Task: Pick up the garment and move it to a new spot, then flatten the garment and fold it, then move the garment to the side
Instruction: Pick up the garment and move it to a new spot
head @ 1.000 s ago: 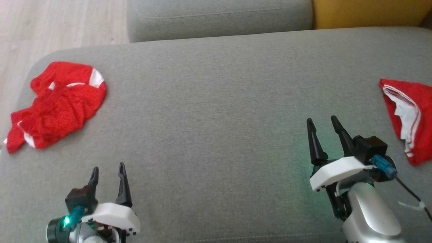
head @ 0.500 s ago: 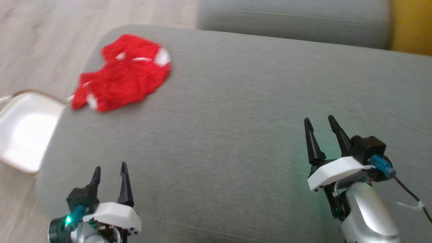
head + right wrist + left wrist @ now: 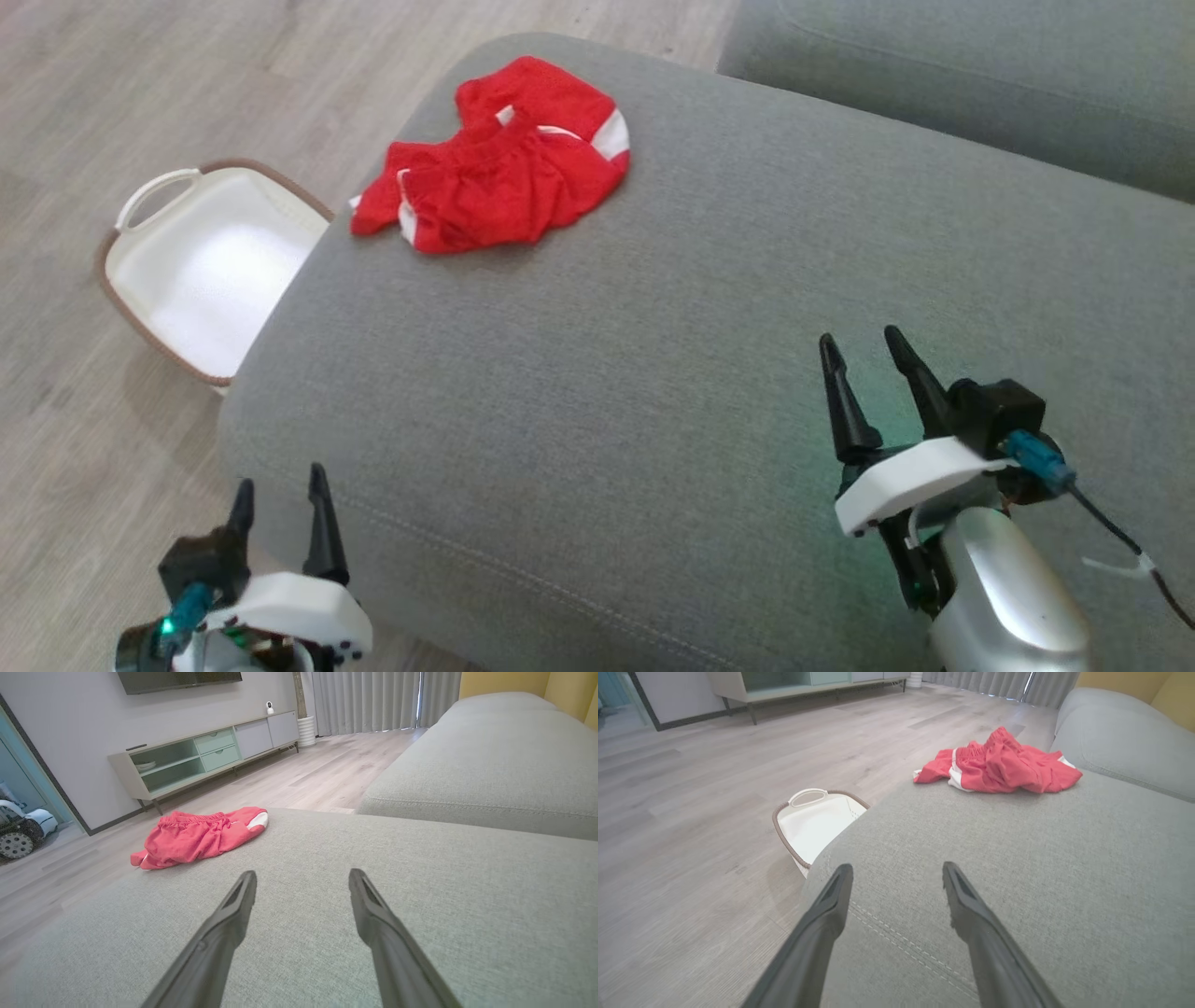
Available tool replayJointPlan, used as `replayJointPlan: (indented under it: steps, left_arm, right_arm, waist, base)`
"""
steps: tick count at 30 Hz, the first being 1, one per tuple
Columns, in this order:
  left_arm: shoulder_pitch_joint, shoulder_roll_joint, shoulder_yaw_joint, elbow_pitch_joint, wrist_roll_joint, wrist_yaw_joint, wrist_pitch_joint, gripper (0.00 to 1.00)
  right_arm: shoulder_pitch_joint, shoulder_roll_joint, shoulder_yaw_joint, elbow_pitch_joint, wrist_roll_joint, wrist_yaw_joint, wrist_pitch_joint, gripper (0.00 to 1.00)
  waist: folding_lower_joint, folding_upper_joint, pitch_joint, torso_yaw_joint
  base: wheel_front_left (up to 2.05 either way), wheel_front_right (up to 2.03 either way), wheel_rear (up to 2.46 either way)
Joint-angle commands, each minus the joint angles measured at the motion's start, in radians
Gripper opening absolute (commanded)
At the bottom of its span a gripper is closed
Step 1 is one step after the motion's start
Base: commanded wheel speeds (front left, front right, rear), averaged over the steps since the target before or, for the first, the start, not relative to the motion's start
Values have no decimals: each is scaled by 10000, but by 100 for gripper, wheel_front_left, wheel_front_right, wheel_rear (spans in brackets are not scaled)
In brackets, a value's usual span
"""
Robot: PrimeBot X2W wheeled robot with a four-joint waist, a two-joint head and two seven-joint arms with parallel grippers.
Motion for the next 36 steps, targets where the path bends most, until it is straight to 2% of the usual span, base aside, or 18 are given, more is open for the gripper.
replayJointPlan:
  steps: [1, 7, 14, 20, 23, 32, 36]
  left_arm:
    - [-326, 80, 342, -181, -52, -153, -55, 100]
    - [-552, 80, 668, -11, -219, -304, -55, 100]
    - [-1511, 217, 1560, 323, -577, -939, -55, 100]
    - [-3059, 792, 1851, 1140, -638, -1716, -55, 100]
    - [-4029, 1181, 1833, 1833, -732, -1946, -55, 100]
    - [-6677, 2342, 1618, 4518, -1202, -2248, -47, 100]
    - [-7414, 2541, 1571, 5388, -1563, -2280, -33, 100]
  right_arm:
    - [-362, 45, 275, -198, 37, 37, -110, 100]
    - [-591, 45, 254, -171, -67, 37, -110, 100]
    - [-941, 45, 10, -306, -421, 37, -110, 100]
    - [-1378, 45, 31, -675, -642, 37, -8, 100]
    - [-1680, 45, 123, -1112, -695, 37, 112, 100]
    - [-2343, 45, 655, -2601, -736, 37, 666, 100]
    - [-2355, 45, 738, -3032, -722, 37, 803, 100]
  waist:
    - [0, 0, 130, -219]
    - [0, 0, 446, -720]
    - [0, 0, 1252, -1271]
    - [0, 0, 2017, -1718]
    - [0, 0, 2391, -2012]
    - [0, 0, 3383, -2951]
    - [0, 0, 3614, -3278]
  base:
    - [0, 0, 0]
    - [0, 0, 0]
    - [0, 0, 0]
    - [0, 0, 0]
    - [0, 0, 0]
    - [0, 0, 0]
    - [0, 0, 0]
